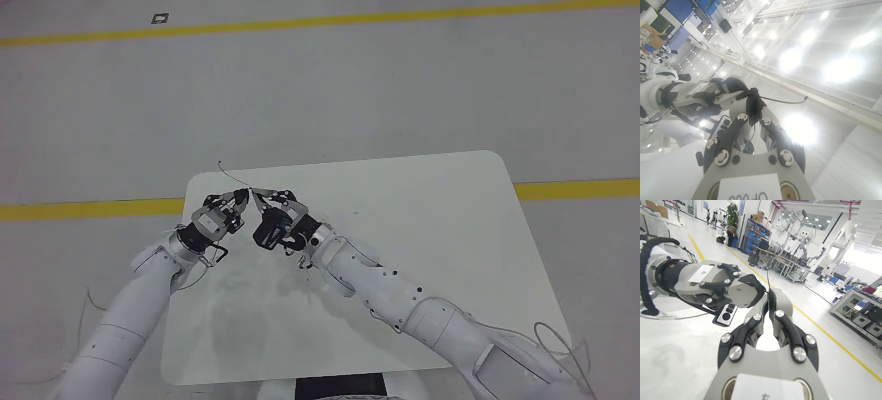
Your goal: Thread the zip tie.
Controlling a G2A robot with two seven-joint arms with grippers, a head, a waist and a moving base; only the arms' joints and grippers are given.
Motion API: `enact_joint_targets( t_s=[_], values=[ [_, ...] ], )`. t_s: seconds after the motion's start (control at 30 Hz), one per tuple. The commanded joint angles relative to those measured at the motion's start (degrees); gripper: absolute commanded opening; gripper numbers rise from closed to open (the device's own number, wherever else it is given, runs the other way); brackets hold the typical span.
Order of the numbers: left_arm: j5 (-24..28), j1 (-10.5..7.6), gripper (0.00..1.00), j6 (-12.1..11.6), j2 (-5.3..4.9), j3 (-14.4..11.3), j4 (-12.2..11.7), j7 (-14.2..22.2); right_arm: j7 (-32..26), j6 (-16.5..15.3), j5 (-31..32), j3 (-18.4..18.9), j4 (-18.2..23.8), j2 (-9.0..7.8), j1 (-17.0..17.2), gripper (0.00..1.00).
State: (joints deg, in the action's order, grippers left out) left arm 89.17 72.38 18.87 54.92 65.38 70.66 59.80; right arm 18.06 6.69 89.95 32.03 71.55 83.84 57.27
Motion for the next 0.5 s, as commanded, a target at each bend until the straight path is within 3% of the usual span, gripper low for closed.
enact_joint_targets(
  t_s=[0.0,0.47],
  values=[
    [0.0,0.00,0.00,0.0,0.00,0.0,0.0,0.0,-0.1,0.1,0.0,-0.2,-0.1,-0.08,-0.1,0.00],
    [0.0,0.00,0.00,0.0,0.00,0.0,0.0,0.0,-1.1,1.1,0.0,-0.6,0.2,-1.63,0.2,0.00]
  ],
)
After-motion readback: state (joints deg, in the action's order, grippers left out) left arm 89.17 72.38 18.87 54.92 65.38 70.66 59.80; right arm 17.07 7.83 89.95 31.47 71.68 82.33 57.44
